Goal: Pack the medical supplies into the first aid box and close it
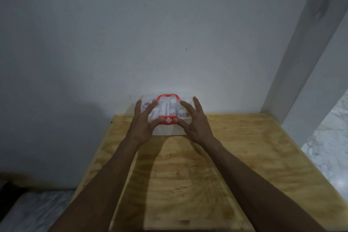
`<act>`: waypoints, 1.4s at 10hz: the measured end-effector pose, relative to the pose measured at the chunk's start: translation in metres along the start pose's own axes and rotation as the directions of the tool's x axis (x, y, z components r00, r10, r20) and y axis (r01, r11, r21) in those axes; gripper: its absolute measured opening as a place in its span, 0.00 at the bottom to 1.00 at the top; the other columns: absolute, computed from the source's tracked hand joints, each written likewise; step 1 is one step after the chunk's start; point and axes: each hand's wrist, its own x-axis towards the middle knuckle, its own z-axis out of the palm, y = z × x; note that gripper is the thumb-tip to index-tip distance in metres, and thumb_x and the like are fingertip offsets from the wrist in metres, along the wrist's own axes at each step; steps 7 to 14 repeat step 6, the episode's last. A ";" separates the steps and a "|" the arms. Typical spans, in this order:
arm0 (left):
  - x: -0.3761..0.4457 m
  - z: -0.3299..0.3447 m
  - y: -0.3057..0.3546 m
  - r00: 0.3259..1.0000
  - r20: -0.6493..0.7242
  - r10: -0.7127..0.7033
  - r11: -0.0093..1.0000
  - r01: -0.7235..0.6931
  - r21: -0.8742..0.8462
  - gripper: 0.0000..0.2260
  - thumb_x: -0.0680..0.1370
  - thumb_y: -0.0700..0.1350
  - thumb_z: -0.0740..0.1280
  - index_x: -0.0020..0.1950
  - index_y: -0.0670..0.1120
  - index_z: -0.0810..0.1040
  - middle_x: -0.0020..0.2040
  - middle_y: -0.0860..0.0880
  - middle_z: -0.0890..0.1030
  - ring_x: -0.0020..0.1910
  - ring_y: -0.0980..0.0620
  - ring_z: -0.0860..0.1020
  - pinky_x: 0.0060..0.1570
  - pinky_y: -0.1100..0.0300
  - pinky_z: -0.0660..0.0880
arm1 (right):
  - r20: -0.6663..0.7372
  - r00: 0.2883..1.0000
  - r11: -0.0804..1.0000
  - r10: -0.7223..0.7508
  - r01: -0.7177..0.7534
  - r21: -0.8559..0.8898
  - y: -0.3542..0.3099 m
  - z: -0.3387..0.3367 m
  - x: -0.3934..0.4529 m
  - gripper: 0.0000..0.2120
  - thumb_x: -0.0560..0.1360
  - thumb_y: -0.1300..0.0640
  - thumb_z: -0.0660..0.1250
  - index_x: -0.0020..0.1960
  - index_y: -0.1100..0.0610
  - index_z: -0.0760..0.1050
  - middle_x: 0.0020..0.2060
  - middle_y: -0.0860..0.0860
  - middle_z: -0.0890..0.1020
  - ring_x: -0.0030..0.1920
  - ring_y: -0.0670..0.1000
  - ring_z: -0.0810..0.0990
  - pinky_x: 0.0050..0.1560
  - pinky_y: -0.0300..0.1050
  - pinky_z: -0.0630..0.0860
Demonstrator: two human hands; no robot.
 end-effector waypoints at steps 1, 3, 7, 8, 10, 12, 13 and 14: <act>0.003 0.005 0.001 0.999 -0.036 0.008 0.999 -0.007 0.053 0.31 0.76 0.54 0.69 0.76 0.57 0.60 0.80 0.46 0.51 0.76 0.43 0.59 0.66 0.49 0.69 | 0.005 1.000 1.000 0.006 -0.006 0.002 0.004 0.002 0.005 0.31 0.74 0.37 0.66 0.74 0.44 0.63 0.80 0.49 0.51 0.77 0.56 0.59 0.71 0.57 0.63; 0.003 0.002 0.007 0.999 -0.038 -0.013 1.000 0.014 0.018 0.32 0.74 0.59 0.67 0.76 0.56 0.61 0.80 0.47 0.51 0.77 0.43 0.58 0.68 0.47 0.66 | -0.005 1.000 1.000 0.003 -0.003 0.016 0.005 0.003 0.008 0.31 0.74 0.37 0.66 0.74 0.42 0.62 0.80 0.48 0.50 0.77 0.55 0.58 0.71 0.55 0.62; -0.017 0.004 0.025 0.990 -0.036 -0.135 0.939 0.139 0.314 0.37 0.73 0.71 0.55 0.78 0.61 0.47 0.80 0.47 0.46 0.78 0.39 0.50 0.71 0.35 0.59 | 0.177 0.982 0.987 0.060 -0.033 -0.156 -0.007 -0.017 0.003 0.42 0.71 0.31 0.63 0.78 0.43 0.51 0.80 0.53 0.45 0.78 0.61 0.55 0.72 0.63 0.62; -0.017 0.004 0.025 0.990 -0.036 -0.135 0.939 0.139 0.314 0.37 0.73 0.71 0.55 0.78 0.61 0.47 0.80 0.47 0.46 0.78 0.39 0.50 0.71 0.35 0.59 | 0.177 0.982 0.987 0.060 -0.033 -0.156 -0.007 -0.017 0.003 0.42 0.71 0.31 0.63 0.78 0.43 0.51 0.80 0.53 0.45 0.78 0.61 0.55 0.72 0.63 0.62; -0.017 0.004 0.025 0.990 -0.036 -0.135 0.939 0.139 0.314 0.37 0.73 0.71 0.55 0.78 0.61 0.47 0.80 0.47 0.46 0.78 0.39 0.50 0.71 0.35 0.59 | 0.177 0.982 0.987 0.060 -0.033 -0.156 -0.007 -0.017 0.003 0.42 0.71 0.31 0.63 0.78 0.43 0.51 0.80 0.53 0.45 0.78 0.61 0.55 0.72 0.63 0.62; -0.017 0.004 0.025 0.990 -0.036 -0.135 0.939 0.139 0.314 0.37 0.73 0.71 0.55 0.78 0.61 0.47 0.80 0.47 0.46 0.78 0.39 0.50 0.71 0.35 0.59 | 0.177 0.982 0.987 0.060 -0.033 -0.156 -0.007 -0.017 0.003 0.42 0.71 0.31 0.63 0.78 0.43 0.51 0.80 0.53 0.45 0.78 0.61 0.55 0.72 0.63 0.62; -0.017 0.004 0.025 0.990 -0.036 -0.135 0.939 0.139 0.314 0.37 0.73 0.71 0.55 0.78 0.61 0.47 0.80 0.47 0.46 0.78 0.39 0.50 0.71 0.35 0.59 | 0.177 0.982 0.987 0.060 -0.033 -0.156 -0.007 -0.017 0.003 0.42 0.71 0.31 0.63 0.78 0.43 0.51 0.80 0.53 0.45 0.78 0.61 0.55 0.72 0.63 0.62; -0.017 0.004 0.025 0.990 -0.036 -0.135 0.939 0.139 0.314 0.37 0.73 0.71 0.55 0.78 0.61 0.47 0.80 0.47 0.46 0.78 0.39 0.50 0.71 0.35 0.59 | 0.177 0.982 0.987 0.060 -0.033 -0.156 -0.007 -0.017 0.003 0.42 0.71 0.31 0.63 0.78 0.43 0.51 0.80 0.53 0.45 0.78 0.61 0.55 0.72 0.63 0.62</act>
